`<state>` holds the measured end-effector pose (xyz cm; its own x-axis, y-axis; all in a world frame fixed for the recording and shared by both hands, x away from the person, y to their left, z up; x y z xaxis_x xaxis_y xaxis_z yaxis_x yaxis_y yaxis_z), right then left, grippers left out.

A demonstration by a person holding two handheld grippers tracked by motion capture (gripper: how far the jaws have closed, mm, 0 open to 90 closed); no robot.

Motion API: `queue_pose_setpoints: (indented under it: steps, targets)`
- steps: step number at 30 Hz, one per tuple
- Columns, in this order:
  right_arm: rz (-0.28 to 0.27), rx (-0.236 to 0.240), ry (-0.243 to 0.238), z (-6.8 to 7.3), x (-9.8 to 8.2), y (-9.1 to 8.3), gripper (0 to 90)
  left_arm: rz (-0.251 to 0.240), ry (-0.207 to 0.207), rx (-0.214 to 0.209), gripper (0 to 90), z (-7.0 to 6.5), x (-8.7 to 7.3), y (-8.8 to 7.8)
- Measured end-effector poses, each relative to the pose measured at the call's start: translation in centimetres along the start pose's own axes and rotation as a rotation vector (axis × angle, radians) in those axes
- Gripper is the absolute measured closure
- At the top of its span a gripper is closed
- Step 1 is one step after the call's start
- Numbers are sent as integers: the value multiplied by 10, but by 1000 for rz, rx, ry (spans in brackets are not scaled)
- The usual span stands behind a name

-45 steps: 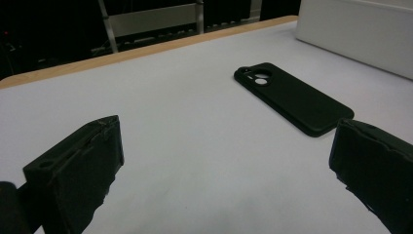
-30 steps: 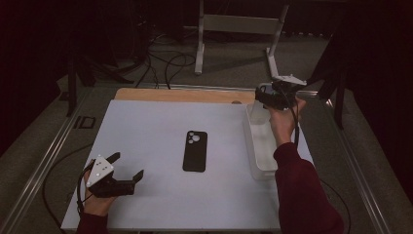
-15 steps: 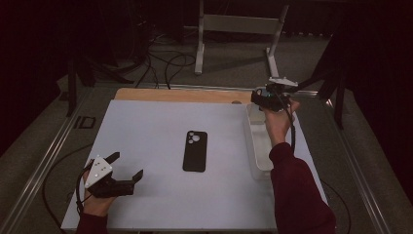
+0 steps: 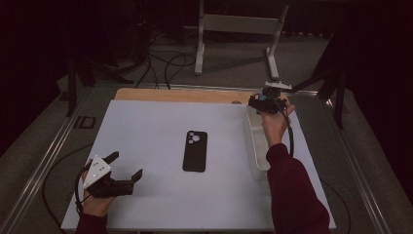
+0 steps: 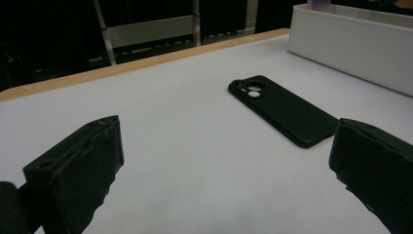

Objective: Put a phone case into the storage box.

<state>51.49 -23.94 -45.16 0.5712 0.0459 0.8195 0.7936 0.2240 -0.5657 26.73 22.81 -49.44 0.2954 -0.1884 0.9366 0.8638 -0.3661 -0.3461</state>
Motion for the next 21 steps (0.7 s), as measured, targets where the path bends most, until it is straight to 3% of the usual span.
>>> queue_pose_setpoints:
  steps: [21]
  targets:
    - [60,-24,13,-3,-11,16,160,-9,0,-3,0,-1,1,-2]
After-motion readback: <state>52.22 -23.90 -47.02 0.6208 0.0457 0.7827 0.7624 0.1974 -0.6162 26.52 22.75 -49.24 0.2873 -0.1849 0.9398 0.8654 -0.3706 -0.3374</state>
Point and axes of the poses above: each handheld gripper's, and its own axes: y roughly forward along the jaws, x roughly out of its top, z roughly to its left, the point moved 4 cm from there along y, roughly forward along the jaws, and after that the axes turned 10 degrees about x, right-handed, at the moved point
